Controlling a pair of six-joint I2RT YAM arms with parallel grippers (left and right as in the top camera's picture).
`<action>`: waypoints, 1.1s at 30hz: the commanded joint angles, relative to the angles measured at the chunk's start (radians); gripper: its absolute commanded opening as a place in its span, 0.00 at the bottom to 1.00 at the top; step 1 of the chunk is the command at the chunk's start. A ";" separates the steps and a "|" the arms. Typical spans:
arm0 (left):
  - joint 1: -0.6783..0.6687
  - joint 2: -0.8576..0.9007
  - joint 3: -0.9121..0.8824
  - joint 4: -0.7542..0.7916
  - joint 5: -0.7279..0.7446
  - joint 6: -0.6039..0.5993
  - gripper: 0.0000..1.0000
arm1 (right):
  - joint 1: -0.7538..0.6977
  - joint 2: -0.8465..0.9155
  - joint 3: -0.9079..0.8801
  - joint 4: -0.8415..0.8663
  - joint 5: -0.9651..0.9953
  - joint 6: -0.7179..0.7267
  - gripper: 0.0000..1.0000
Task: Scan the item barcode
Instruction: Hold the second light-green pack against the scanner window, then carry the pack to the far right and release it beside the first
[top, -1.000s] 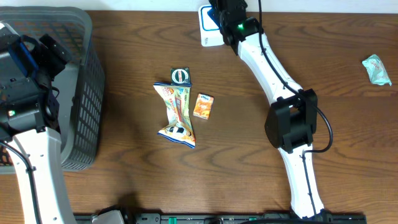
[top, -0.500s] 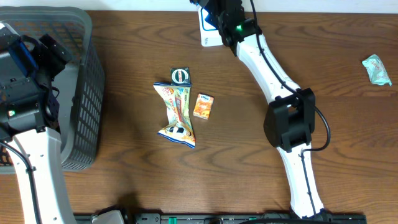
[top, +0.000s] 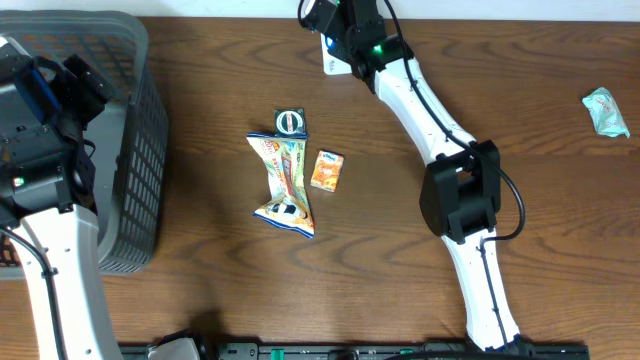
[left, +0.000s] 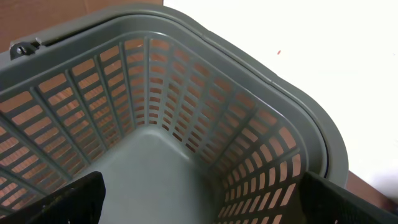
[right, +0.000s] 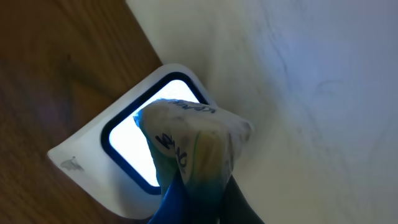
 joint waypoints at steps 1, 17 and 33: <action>0.005 0.000 0.016 0.000 -0.002 0.010 0.98 | 0.001 0.010 -0.002 0.050 0.078 0.038 0.01; 0.005 0.000 0.016 0.000 -0.002 0.010 0.98 | -0.238 0.005 0.001 -0.158 0.484 0.431 0.01; 0.005 0.000 0.016 0.000 -0.002 0.010 0.98 | -0.607 0.005 0.000 -0.617 0.406 0.761 0.02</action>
